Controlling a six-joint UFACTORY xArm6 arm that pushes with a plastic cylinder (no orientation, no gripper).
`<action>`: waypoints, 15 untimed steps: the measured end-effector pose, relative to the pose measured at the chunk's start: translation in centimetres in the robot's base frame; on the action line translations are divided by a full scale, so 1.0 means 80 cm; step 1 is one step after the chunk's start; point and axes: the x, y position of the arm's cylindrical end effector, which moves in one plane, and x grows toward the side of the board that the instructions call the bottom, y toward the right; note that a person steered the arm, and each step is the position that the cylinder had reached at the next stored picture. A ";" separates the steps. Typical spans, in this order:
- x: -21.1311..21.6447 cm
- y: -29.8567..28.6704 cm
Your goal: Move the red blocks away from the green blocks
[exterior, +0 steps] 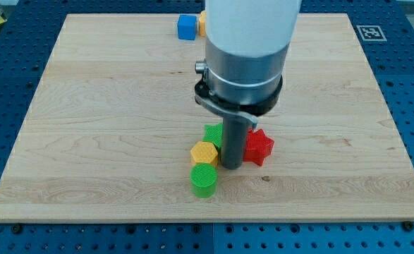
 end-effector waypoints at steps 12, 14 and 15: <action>-0.074 -0.001; -0.016 -0.001; -0.015 0.001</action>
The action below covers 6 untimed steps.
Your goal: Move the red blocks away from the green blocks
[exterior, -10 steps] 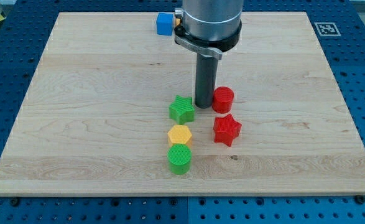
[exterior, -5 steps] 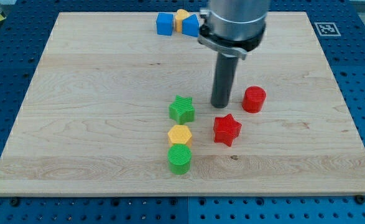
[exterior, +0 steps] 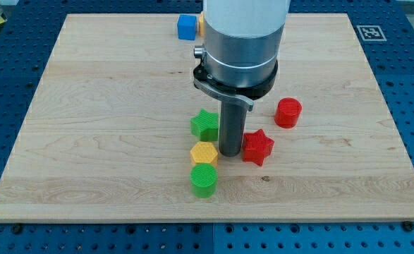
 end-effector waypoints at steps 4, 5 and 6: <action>0.005 0.110; 0.034 0.099; 0.061 0.085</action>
